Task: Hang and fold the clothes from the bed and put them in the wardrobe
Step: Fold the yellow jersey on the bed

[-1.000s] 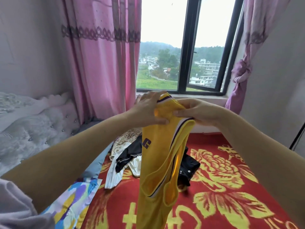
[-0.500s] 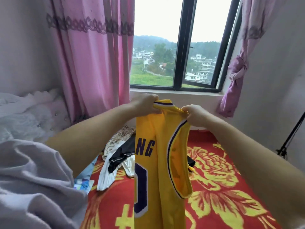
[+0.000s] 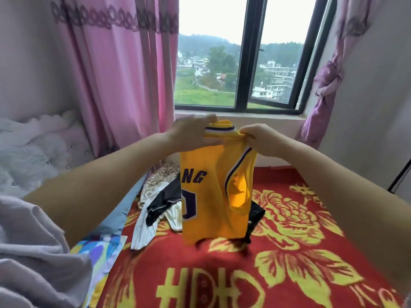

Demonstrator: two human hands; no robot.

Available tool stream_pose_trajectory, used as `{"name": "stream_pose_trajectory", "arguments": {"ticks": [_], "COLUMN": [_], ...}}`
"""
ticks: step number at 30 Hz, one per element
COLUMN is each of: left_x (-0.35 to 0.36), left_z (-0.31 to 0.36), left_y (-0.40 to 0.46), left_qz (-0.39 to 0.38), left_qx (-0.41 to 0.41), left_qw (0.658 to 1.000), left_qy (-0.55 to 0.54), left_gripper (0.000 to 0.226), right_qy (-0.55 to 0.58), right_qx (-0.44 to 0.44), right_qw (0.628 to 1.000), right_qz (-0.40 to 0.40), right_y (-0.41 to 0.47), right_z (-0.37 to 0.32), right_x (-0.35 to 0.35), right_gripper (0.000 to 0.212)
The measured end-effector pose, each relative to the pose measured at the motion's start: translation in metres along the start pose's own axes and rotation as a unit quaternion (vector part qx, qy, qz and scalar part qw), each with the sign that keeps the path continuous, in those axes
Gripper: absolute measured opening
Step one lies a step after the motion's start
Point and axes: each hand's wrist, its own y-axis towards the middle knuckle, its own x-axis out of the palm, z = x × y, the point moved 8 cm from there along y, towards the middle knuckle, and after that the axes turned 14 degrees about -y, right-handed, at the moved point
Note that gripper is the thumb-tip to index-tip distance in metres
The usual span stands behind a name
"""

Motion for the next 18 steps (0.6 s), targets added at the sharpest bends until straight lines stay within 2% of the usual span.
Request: {"name": "stream_pose_trajectory", "arguments": {"ticks": [3, 5, 8, 10, 14, 18], "left_x": [0.068, 0.132, 0.248, 0.315, 0.413, 0.472], "left_z": [-0.001, -0.008, -0.016, -0.016, 0.006, 0.020], "left_y": [-0.053, -0.100, -0.196, -0.267, -0.401, -0.502], "left_qz": [-0.113, -0.196, -0.375, -0.465, -0.580, -0.642], "left_qx": [-0.039, -0.090, -0.173, -0.210, -0.209, -0.210], "left_qw": [0.981, 0.958, 0.888, 0.835, 0.760, 0.705], "left_qy": [-0.154, -0.188, -0.203, -0.208, -0.207, -0.218], "left_gripper": [0.030, 0.018, 0.024, 0.021, 0.014, 0.014], "right_qy": [0.023, 0.036, 0.044, 0.056, 0.094, 0.140], "right_qx": [0.012, 0.016, 0.001, -0.011, -0.022, -0.025], "right_qw": [0.992, 0.980, 0.946, 0.918, 0.868, 0.823], "right_qz": [-0.126, -0.196, -0.322, -0.393, -0.487, -0.550], "right_y": [-0.042, -0.081, -0.156, -0.216, -0.333, -0.421], "right_z": [-0.002, -0.008, -0.028, -0.046, -0.090, -0.127], "right_x": [0.075, 0.141, 0.259, 0.334, 0.451, 0.520], "right_gripper": [0.023, 0.020, 0.018, 0.019, 0.015, 0.015]}}
